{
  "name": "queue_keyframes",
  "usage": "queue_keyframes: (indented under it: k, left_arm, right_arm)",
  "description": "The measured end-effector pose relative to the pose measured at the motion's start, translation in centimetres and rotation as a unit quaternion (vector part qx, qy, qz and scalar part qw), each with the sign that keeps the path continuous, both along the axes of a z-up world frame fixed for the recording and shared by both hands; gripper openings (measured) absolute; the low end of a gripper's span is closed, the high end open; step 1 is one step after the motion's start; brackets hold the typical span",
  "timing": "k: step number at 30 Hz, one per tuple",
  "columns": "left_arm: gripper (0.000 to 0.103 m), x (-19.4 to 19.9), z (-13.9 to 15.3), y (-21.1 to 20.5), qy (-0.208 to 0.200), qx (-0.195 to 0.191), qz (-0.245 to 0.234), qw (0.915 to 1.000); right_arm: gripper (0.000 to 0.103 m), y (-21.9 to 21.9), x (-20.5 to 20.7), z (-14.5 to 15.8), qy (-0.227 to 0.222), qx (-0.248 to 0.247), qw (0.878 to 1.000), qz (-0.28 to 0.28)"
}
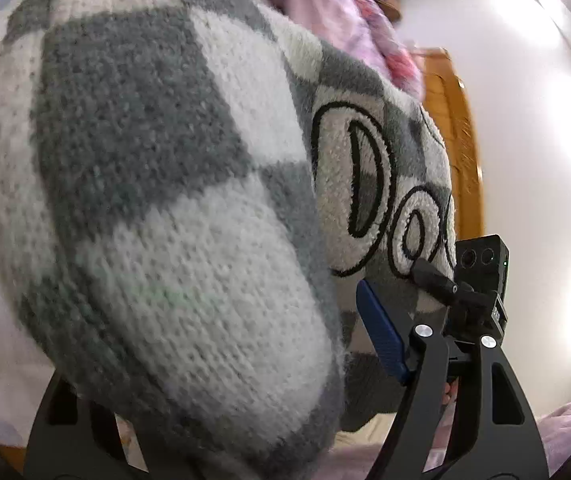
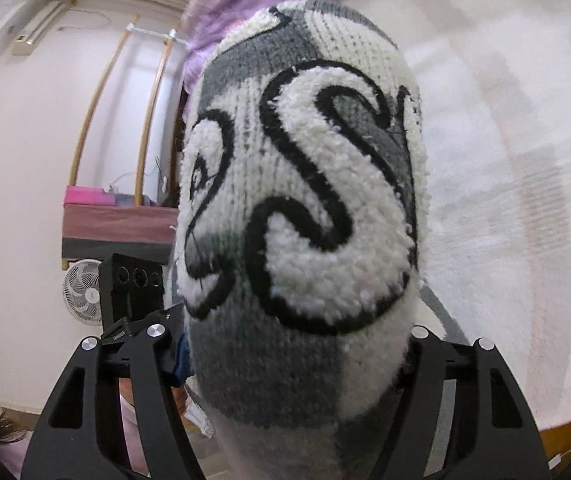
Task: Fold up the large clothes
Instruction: 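Grasp the folded cardigan with both tools and lift it off the bed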
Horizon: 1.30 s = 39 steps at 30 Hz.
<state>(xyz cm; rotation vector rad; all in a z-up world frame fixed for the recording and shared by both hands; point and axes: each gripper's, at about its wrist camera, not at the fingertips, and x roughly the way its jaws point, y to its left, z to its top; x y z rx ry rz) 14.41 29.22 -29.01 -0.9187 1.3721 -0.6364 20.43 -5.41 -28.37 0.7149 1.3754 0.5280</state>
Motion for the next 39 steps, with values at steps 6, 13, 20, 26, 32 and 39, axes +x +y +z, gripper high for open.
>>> queue_keyframes:
  k: [6,13,20,26,32,39]
  left_arm:
    - [0.074,-2.6,6.3,-5.0,-0.044,0.006,-0.022,0.9988]
    - [0.074,-6.8,11.4,-14.5,-0.094,0.009,-0.04,0.9947]
    - [0.074,-10.4,11.7,-26.4,-0.091,-0.009,-0.038,0.9951]
    - [0.074,-8.8,11.3,-37.7,-0.084,-0.009,-0.066,0.9943]
    - [0.074,-4.1,11.2,-46.2,-0.094,-0.007,-0.091,0.9914]
    - [0.074,0.5,10.2,-51.1,-0.105,0.004,-0.081,0.9912]
  right_arm:
    - [0.065,-5.8,-5.0,6.3,-0.05,0.007,0.998,-0.034]
    - [0.065,-15.3,-10.3,10.7,-0.108,0.025,0.992,-0.052]
    - [0.065,-25.1,-13.5,13.6,-0.143,0.003,0.989,-0.043]
    - [0.065,-32.9,-14.9,14.5,-0.142,-0.024,0.988,-0.058]
    - [0.065,-39.5,-15.3,15.6,-0.136,-0.007,0.987,-0.088]
    - [0.065,-46.0,-9.8,15.4,-0.13,0.011,0.988,-0.081]
